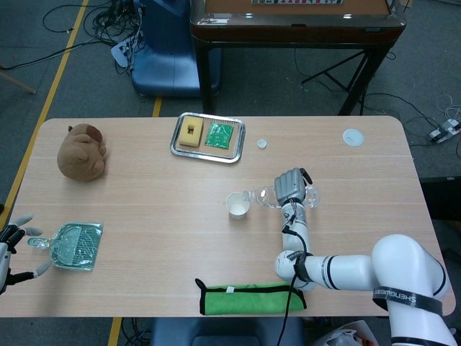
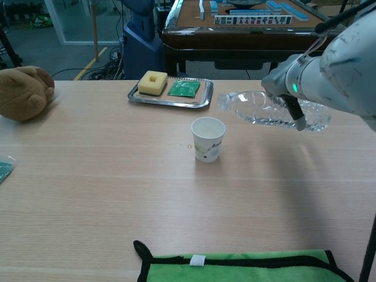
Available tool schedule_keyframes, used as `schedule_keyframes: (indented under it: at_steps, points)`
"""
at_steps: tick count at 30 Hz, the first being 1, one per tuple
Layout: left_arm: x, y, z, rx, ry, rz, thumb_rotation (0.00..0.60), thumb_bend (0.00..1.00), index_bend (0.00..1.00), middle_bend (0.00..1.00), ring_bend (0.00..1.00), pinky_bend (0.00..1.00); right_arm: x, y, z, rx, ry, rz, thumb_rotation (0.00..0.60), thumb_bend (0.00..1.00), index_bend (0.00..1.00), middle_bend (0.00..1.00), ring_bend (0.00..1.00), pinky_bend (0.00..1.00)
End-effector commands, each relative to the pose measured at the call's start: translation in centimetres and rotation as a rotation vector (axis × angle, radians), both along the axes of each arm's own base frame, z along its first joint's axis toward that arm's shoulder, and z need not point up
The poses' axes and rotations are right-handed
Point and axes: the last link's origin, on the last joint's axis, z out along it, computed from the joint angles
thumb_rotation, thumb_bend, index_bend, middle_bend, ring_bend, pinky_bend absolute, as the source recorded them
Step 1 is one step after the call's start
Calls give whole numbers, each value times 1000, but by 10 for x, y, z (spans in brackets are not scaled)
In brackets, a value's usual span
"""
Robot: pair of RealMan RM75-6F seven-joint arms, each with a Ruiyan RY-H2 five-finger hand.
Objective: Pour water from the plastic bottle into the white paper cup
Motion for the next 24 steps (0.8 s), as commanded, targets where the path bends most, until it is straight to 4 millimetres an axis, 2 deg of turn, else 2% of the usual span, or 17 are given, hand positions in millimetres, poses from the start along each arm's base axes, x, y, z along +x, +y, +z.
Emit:
schedule_keyframes:
  at_steps: [1, 24]
  points:
    - [0, 0, 0, -1, 1, 0, 600, 68, 381, 190, 272, 494, 0, 0, 0, -1, 2, 1, 600, 235, 617, 619, 500, 498]
    - [0, 0, 0, -1, 1, 3, 600, 68, 380, 190, 272, 494, 6, 1, 1, -8, 95, 30, 600, 244, 621, 627, 507, 503]
